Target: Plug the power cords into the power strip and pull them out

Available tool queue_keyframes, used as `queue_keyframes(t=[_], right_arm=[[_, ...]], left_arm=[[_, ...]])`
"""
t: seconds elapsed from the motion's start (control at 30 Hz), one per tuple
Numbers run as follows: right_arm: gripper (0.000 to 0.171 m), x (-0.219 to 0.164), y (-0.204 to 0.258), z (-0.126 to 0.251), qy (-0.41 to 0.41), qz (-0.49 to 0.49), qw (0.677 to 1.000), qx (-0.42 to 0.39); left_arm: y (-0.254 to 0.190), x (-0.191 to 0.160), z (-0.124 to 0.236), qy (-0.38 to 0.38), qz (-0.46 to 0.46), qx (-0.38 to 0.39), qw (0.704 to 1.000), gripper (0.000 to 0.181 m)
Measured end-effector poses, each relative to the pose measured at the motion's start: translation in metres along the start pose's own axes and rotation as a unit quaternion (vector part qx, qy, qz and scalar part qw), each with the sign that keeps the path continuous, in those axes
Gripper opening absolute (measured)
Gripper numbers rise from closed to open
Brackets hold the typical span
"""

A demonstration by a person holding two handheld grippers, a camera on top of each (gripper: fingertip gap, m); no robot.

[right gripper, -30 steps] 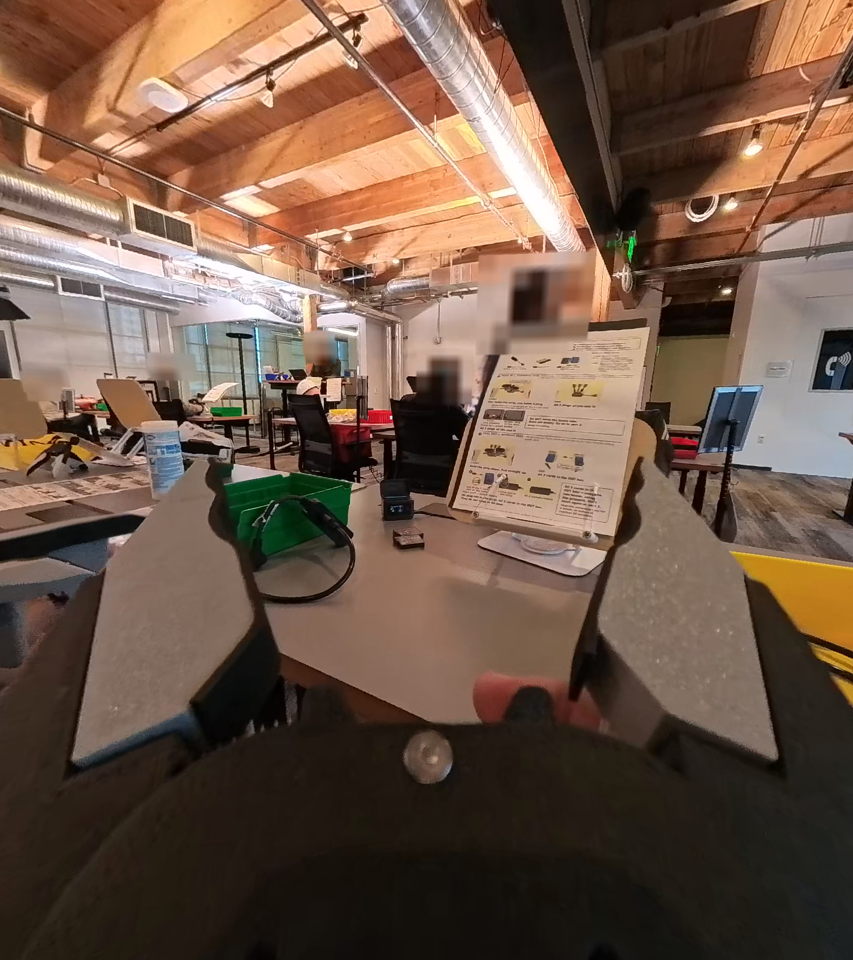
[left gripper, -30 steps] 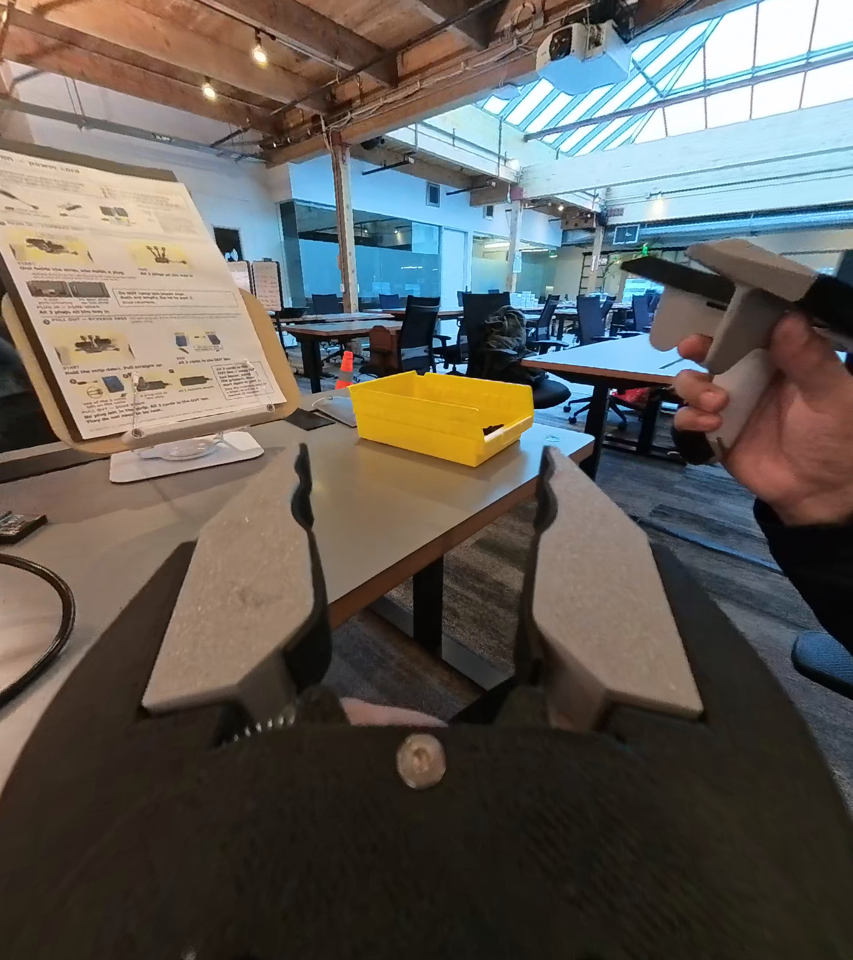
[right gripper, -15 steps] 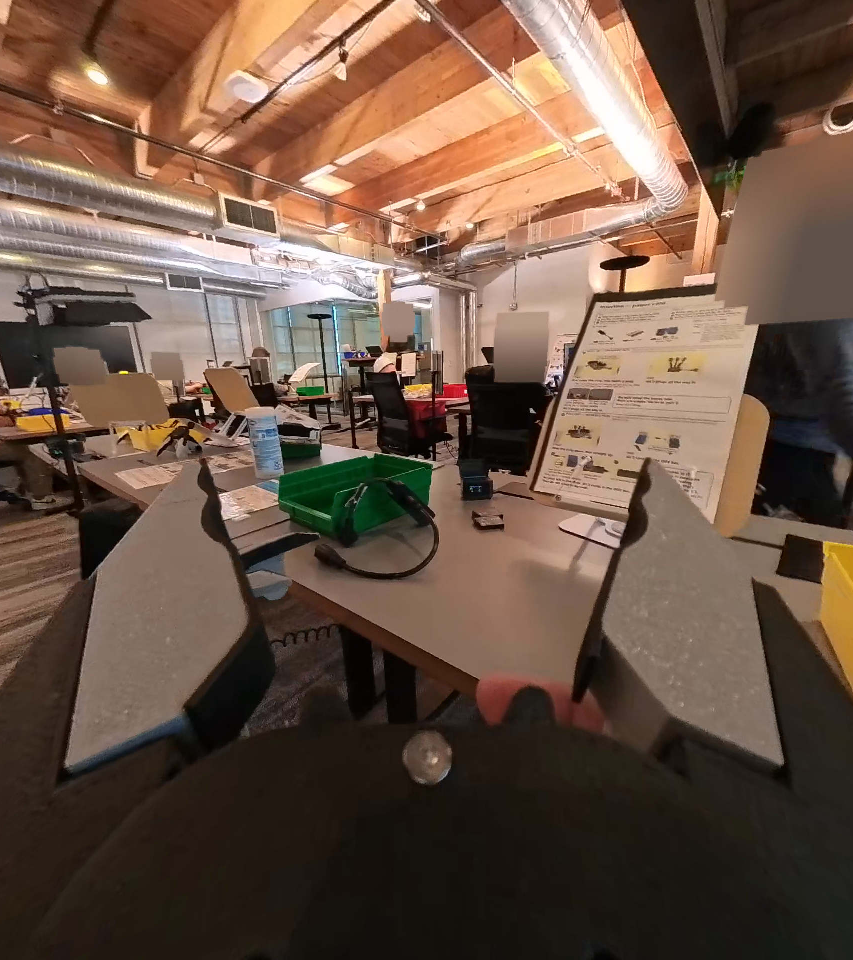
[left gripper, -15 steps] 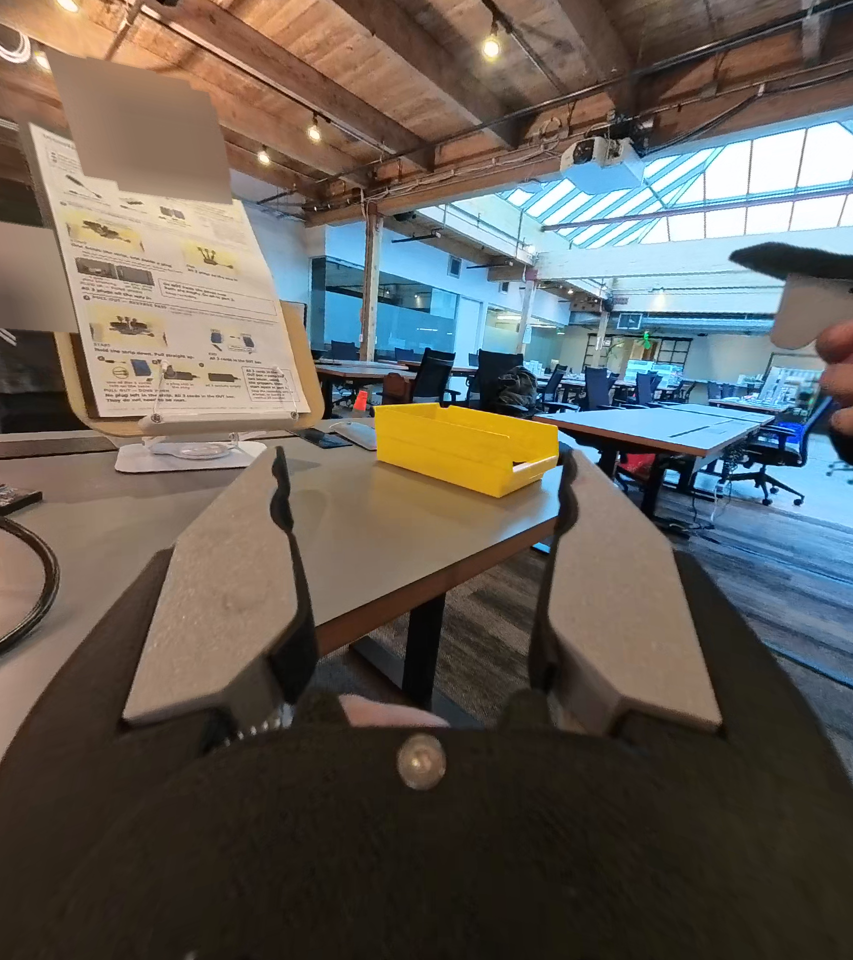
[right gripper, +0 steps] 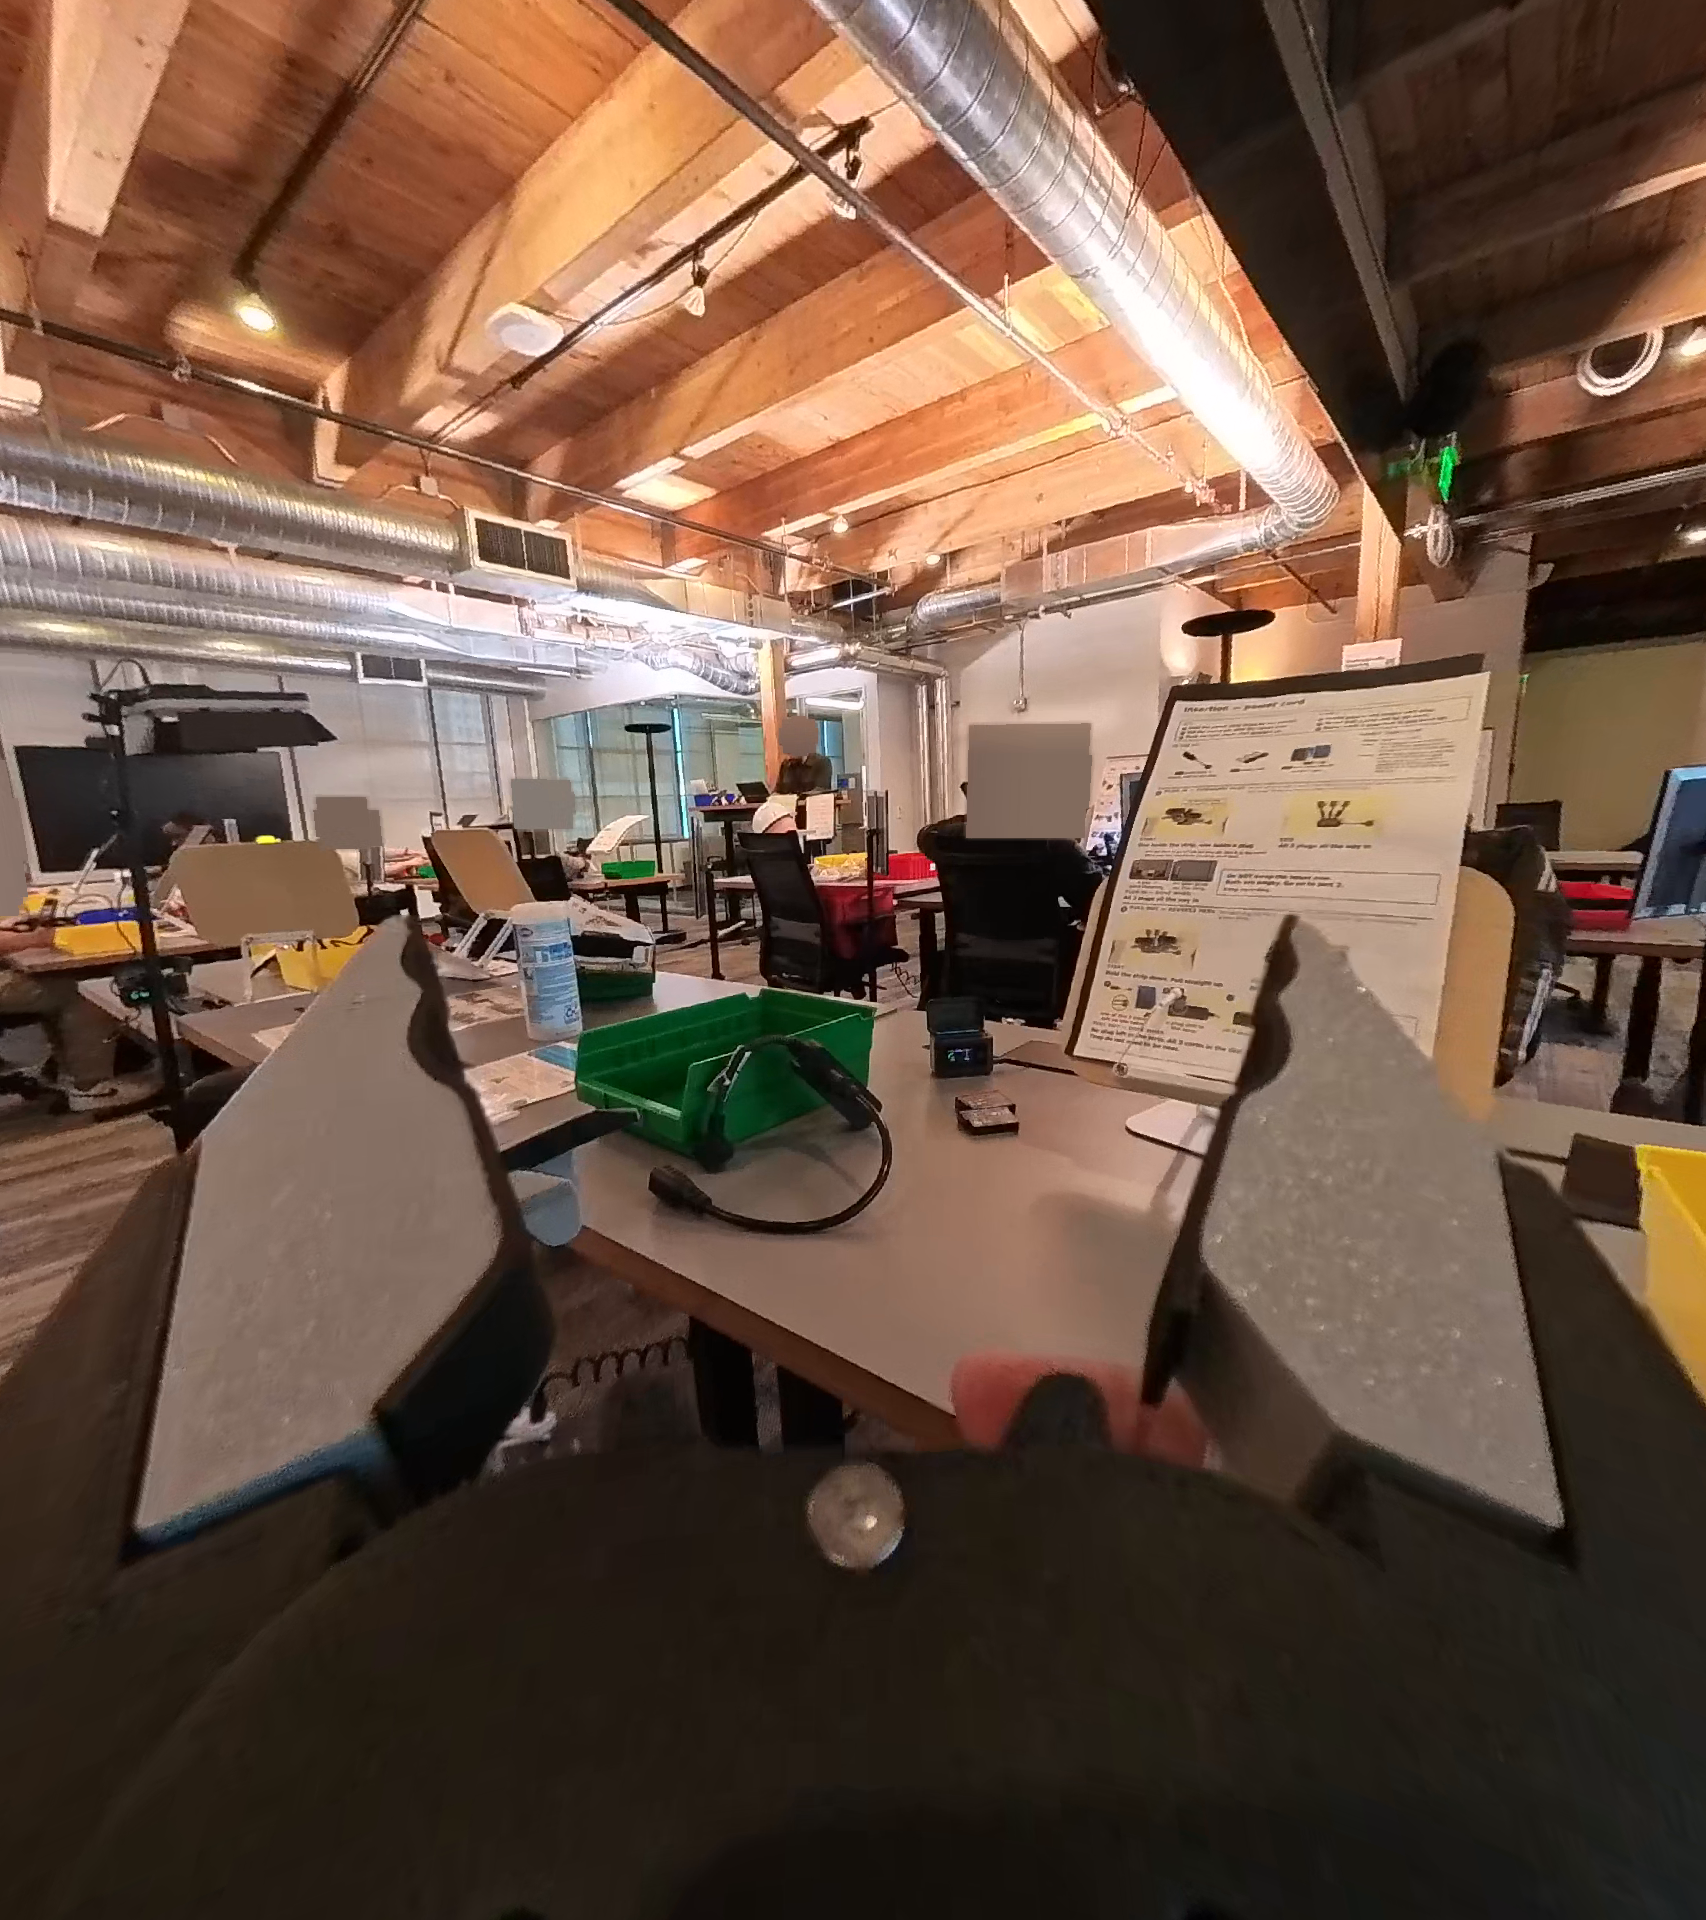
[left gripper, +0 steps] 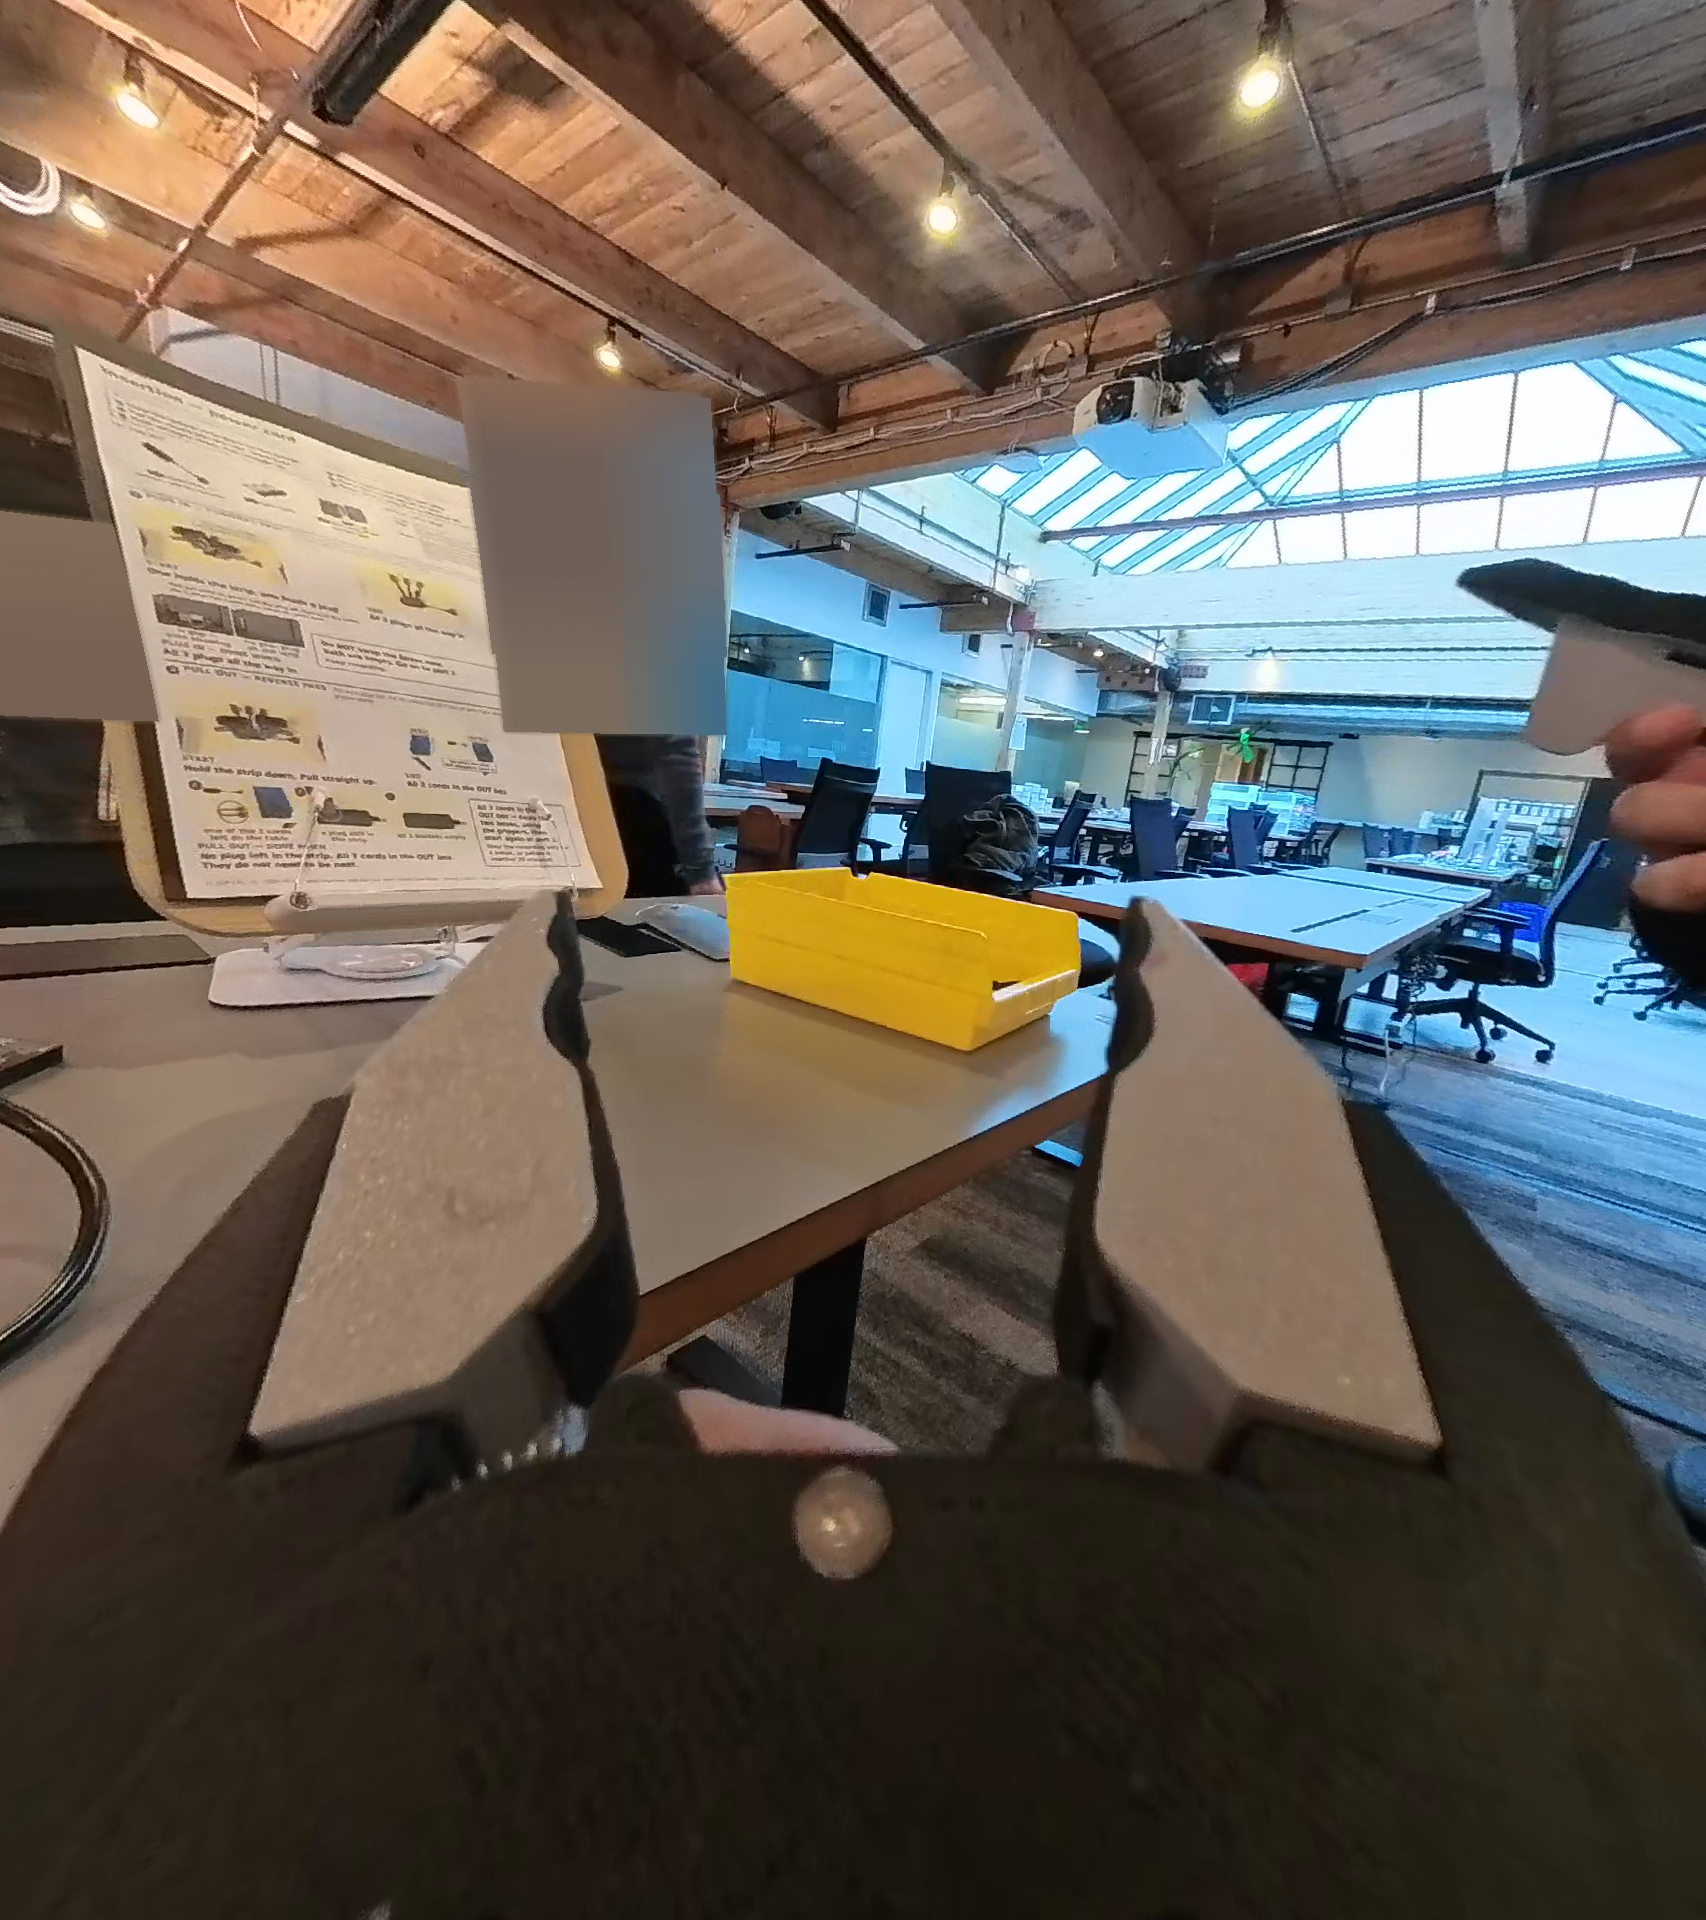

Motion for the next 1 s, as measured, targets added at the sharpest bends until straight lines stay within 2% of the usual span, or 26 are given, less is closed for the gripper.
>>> queue_keyframes(t=[0.37,1.0], right_arm=[[0.148,0.004,-0.009,0.008,0.007,0.004,0.999,-0.041],[0.149,0.015,0.026,0.022,-0.030,-0.003,1.000,-0.006]], left_arm=[[-0.011,0.028,0.015,-0.019,0.020,-0.030,0.999,0.100],[-0.032,0.061,0.041,-0.069,0.012,-0.041,0.997,0.100]])
Point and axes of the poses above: each gripper's, where its closed fingertips meet, z back along the fingers, x out of its top, y = z × x across the jaws, the point moved 3 cm from there along z, back along the fingers, and after that the axes turned 15 degrees about y, right-handed, at the moved point
